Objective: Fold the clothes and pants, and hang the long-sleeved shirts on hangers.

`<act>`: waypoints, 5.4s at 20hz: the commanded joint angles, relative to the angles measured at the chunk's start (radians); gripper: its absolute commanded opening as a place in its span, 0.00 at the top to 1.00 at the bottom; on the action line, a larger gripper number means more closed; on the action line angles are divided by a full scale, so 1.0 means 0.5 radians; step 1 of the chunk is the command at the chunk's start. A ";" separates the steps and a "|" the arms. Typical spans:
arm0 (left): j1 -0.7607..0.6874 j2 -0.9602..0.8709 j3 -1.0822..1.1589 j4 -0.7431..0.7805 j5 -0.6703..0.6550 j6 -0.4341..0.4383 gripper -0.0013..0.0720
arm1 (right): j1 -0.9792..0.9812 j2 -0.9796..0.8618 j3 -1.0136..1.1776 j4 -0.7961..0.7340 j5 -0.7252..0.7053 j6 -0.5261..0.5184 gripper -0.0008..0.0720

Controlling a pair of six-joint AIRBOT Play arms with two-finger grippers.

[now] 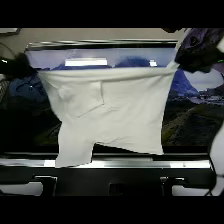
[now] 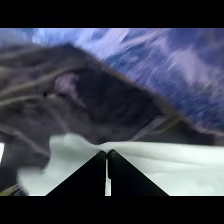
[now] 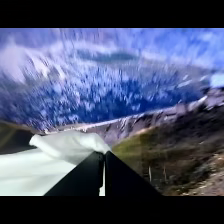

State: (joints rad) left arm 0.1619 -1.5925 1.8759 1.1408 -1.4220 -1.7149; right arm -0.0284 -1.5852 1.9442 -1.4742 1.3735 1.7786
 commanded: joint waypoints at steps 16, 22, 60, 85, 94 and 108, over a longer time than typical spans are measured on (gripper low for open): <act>0.338 -0.203 -0.105 0.033 -0.282 0.397 0.09 | -0.403 -0.182 -0.325 0.618 0.197 -0.586 0.41; 0.684 0.399 -1.213 -0.095 -0.049 0.424 0.09 | -0.855 0.504 -1.745 0.887 0.024 -0.895 0.31; 0.760 0.453 -2.258 -0.711 0.453 1.137 0.10 | -0.896 0.507 -2.765 1.146 -0.292 -1.176 0.95; 0.204 0.420 -1.796 -0.852 0.571 0.970 0.97 | -0.285 0.790 -1.810 0.871 -0.549 -0.925 0.95; 0.085 0.626 0.260 -0.380 0.571 0.472 0.97 | -0.175 0.762 0.313 0.291 -0.279 -0.588 0.95; 0.085 1.546 0.113 0.421 0.288 0.053 0.97 | -0.175 1.342 0.319 0.307 -0.107 -0.266 0.95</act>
State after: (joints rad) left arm 0.2050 -0.8215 1.9583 1.3254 -1.2015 -1.6939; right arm -0.1165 -0.8879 2.1304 -1.3560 1.2499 1.6001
